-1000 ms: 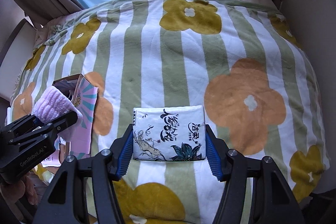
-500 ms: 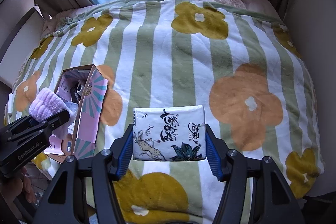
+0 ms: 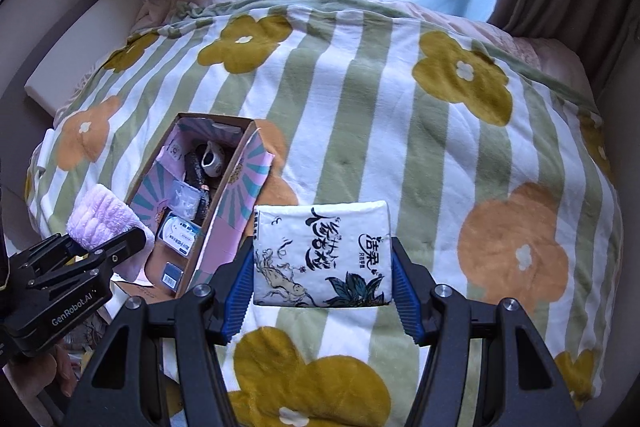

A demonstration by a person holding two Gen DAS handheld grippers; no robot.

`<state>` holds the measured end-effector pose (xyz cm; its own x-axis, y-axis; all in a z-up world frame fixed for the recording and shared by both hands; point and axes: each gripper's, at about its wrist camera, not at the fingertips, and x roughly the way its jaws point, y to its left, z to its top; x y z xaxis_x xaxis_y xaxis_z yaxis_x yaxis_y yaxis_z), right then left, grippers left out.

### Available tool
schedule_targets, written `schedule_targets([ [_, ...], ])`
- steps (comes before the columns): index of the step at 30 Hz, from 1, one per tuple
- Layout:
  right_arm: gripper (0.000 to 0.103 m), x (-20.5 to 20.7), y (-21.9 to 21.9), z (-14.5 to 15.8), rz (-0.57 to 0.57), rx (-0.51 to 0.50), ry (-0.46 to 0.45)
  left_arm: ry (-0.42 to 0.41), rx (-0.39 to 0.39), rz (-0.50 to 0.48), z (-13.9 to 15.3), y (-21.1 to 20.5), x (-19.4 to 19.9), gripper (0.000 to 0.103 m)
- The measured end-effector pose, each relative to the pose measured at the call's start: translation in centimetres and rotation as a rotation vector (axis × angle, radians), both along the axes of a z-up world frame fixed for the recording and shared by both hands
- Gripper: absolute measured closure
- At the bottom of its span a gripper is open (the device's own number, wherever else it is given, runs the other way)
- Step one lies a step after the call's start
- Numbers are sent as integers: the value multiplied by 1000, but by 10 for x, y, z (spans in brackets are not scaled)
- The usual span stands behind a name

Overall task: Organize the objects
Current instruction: 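Carry the pink sponge with the left gripper while the right carries the tissue pack to the box, then open the left gripper to drop the sponge while the right releases the tissue pack inside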

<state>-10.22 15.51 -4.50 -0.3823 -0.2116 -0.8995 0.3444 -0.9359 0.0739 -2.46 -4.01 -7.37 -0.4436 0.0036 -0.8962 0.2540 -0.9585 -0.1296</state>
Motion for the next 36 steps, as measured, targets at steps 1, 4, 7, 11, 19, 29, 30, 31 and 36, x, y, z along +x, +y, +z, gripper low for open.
schedule_targets([
  [1,45,-2,-7,-1,21,0,-1,-3,2,23,-1,-7,3,65],
  [4,45,-9,-33,-2,92,3,-7,-12,6,85,-6,-28,12,65],
  [7,45,-18,-60,-7,163,8,-11,-26,14,150,-13,-48,21,65],
  [11,45,-27,-97,-16,254,20,-22,-49,28,230,-27,-72,31,65],
  [19,45,-53,-167,-55,412,48,-80,-113,63,353,-65,-108,38,65],
  [29,45,-92,-225,-127,489,80,-164,-194,87,407,-125,-133,18,65],
  [30,45,-95,-226,-133,491,81,-172,-195,76,408,-130,-134,15,65],
  [31,45,-97,-228,-141,493,83,-181,-198,70,409,-135,-136,12,65],
  [36,45,-105,-233,-167,508,100,-225,-219,90,447,-154,-140,9,65],
])
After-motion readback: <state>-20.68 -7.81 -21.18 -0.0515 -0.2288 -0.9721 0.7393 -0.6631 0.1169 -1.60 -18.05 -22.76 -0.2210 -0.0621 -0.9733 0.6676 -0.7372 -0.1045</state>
